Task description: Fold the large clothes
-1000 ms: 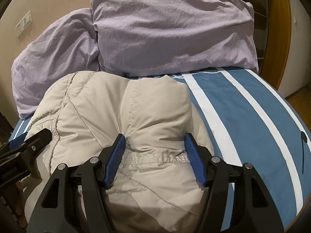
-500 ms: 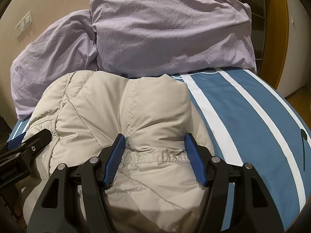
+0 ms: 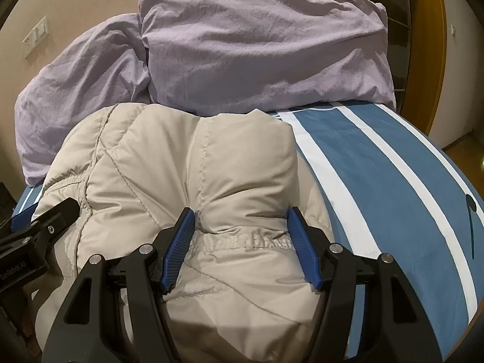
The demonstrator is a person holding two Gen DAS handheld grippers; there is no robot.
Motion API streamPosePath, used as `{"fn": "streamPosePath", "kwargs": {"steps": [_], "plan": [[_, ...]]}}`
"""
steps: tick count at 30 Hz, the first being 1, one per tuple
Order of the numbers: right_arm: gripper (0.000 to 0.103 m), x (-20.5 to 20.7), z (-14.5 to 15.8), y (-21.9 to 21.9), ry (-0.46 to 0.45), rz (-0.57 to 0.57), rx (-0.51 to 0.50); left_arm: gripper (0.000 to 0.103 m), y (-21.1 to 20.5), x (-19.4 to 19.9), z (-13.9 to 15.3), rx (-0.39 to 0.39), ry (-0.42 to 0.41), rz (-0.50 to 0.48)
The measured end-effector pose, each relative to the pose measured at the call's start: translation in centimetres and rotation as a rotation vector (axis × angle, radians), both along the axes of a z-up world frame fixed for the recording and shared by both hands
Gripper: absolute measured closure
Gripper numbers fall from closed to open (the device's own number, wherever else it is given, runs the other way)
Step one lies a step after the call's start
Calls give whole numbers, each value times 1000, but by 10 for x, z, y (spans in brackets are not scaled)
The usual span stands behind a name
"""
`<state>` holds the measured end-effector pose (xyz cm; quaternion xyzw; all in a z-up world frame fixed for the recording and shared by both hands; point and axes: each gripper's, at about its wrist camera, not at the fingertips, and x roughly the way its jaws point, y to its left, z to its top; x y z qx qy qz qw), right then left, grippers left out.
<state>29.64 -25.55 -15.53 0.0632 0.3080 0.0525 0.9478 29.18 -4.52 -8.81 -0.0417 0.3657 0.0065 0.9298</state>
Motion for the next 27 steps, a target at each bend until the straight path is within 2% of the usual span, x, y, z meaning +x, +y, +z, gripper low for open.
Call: {"fn": "streamPosePath", "kwargs": {"steps": [21,24,27], "plan": [[38,-15,-4,-1,-5,-13,-12,3,-7,-11,-2,17,-5,-21],[38,-13,-1,-3,10,0,-10,3,-5,-10,2,9,8,-25],[37,-8,6,-12,48,22,36,3,3,-11,9,-22,29,-28]]}}
